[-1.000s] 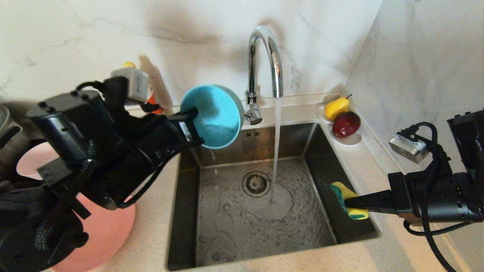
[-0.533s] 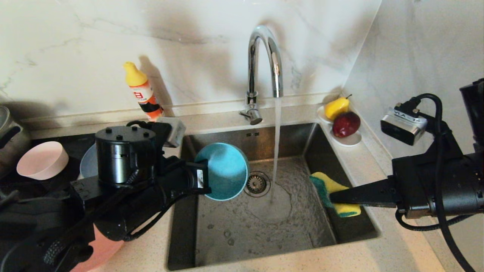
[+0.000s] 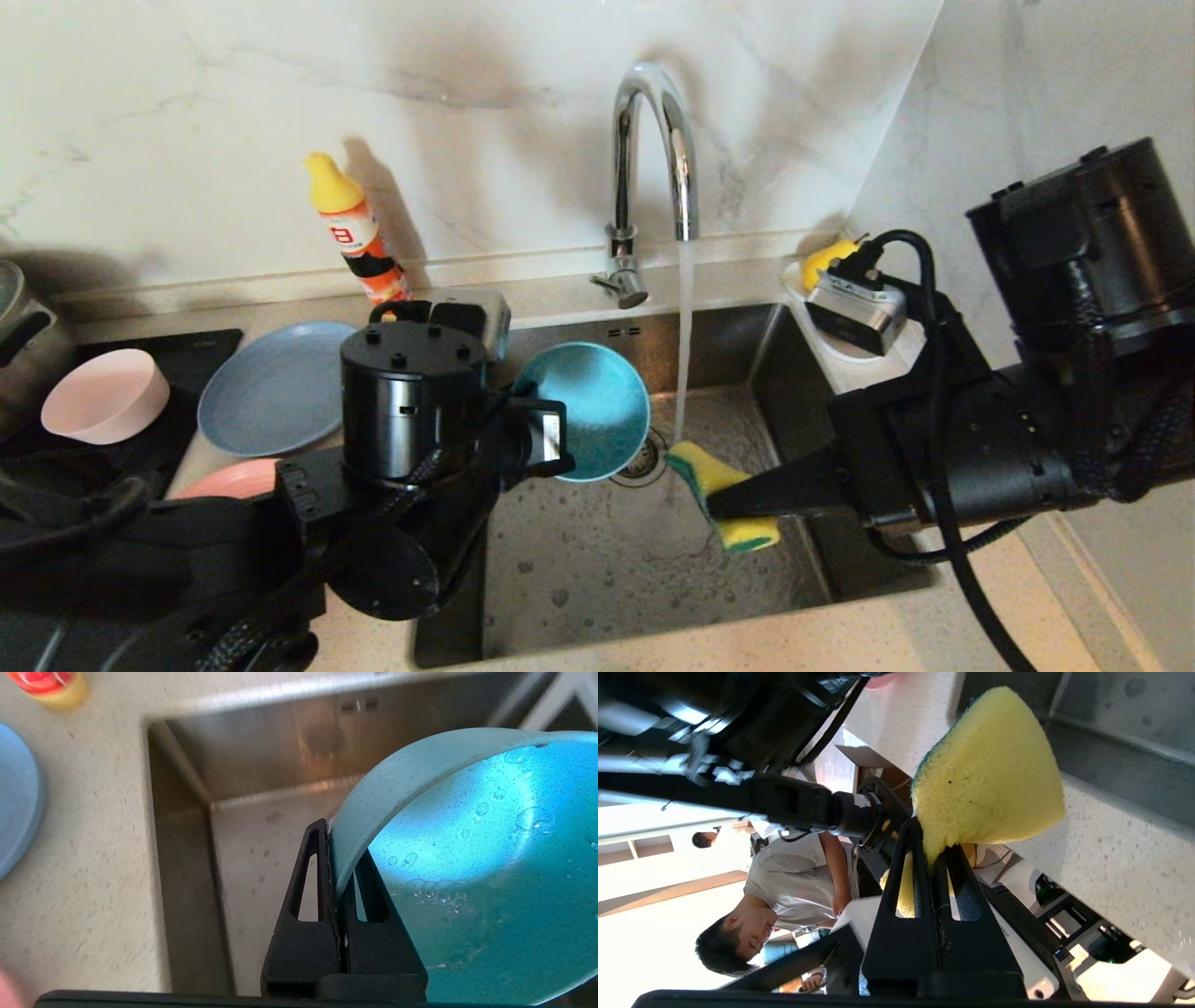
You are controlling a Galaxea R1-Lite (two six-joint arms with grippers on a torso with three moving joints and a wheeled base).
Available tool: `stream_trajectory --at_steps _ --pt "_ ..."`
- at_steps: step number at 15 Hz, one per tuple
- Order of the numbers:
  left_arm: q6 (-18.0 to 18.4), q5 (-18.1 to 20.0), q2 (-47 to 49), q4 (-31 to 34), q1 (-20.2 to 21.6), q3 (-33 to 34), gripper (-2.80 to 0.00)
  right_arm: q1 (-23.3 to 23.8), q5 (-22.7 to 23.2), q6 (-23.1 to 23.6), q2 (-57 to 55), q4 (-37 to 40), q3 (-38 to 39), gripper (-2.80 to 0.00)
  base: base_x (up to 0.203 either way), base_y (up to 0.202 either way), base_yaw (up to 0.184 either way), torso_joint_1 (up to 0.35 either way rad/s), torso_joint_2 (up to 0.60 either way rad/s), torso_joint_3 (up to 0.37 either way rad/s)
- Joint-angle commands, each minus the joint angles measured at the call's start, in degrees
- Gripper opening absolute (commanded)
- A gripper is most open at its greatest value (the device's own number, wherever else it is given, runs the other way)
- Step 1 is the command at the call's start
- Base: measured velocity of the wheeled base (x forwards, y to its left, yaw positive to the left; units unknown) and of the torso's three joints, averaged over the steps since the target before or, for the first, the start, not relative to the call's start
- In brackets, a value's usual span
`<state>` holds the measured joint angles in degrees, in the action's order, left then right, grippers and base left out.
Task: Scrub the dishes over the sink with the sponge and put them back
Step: Wipe the bowl
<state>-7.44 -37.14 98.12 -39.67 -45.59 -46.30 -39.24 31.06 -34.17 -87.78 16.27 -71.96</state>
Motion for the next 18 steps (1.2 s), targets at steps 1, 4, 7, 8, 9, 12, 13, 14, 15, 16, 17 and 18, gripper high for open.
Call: stream_trajectory --at_steps 1,4,7,8,9,12,13,14,15,16,17,18 --pt "0.12 -1.50 3.41 -2.92 -0.61 -0.85 -2.80 -0.13 0.23 -0.20 -4.42 -0.10 -0.91 -2.80 0.000 0.000 0.000 0.000 0.00 0.000" --pt "0.24 -3.69 6.35 -8.17 -2.13 -0.92 -2.80 -0.13 0.14 -0.28 -7.44 -0.04 -4.18 -2.80 0.000 0.000 0.000 0.000 0.00 0.000" --pt "0.16 -3.73 6.48 -9.02 -2.66 -0.72 -2.80 -0.13 -0.77 -0.28 -10.28 -0.05 -5.96 -2.80 0.000 0.000 0.000 0.000 0.00 0.000" --pt "0.23 -3.73 6.30 -9.09 -2.98 -0.72 -2.80 -0.13 -1.30 -0.33 -11.12 -0.09 -6.70 -2.80 0.000 0.000 0.000 0.000 0.00 0.000" --pt "0.24 -3.73 6.30 -9.11 -3.30 -0.90 -2.80 -0.09 -1.65 -0.73 -12.25 -0.10 -7.77 -2.80 0.000 0.000 0.000 0.000 0.00 0.000" --pt "0.33 -3.73 6.12 -9.46 -3.99 -1.16 -2.80 0.44 -1.88 -2.30 -14.45 -0.19 -10.72 -2.80 0.000 0.000 0.000 0.000 0.00 0.000" --pt "0.33 -3.73 6.03 -9.46 -4.20 -1.16 -2.80 0.79 -1.88 -2.35 -14.66 -0.19 -11.19 -2.80 0.000 0.000 0.000 0.000 0.00 0.000" --pt "0.27 -3.73 5.95 -9.46 -4.25 -1.07 -2.80 1.20 -1.86 -2.31 -14.80 -0.19 -11.47 -2.80 0.000 0.000 0.000 0.000 0.00 0.000" --pt "0.24 -3.73 5.95 -9.46 -4.33 -1.07 -2.80 1.71 -1.81 -2.39 -15.04 -0.19 -12.07 -2.80 0.000 0.000 0.000 0.000 0.00 0.000" --pt "0.24 -3.73 5.78 -9.46 -4.59 -1.07 -2.80 2.30 -1.79 -2.39 -15.23 -0.19 -12.48 -2.80 0.000 0.000 0.000 0.000 0.00 0.000" --pt "0.24 -3.73 5.67 -9.46 -4.70 -0.99 -2.80 2.87 -1.79 -2.41 -15.31 -0.19 -12.89 -2.80 0.000 0.000 0.000 0.000 0.00 0.000" --pt "0.24 -3.74 5.42 -9.46 -5.03 -0.88 -2.80 3.44 -1.79 -2.46 -15.31 -0.19 -13.44 -2.80 0.000 0.000 0.000 0.000 0.00 0.000"
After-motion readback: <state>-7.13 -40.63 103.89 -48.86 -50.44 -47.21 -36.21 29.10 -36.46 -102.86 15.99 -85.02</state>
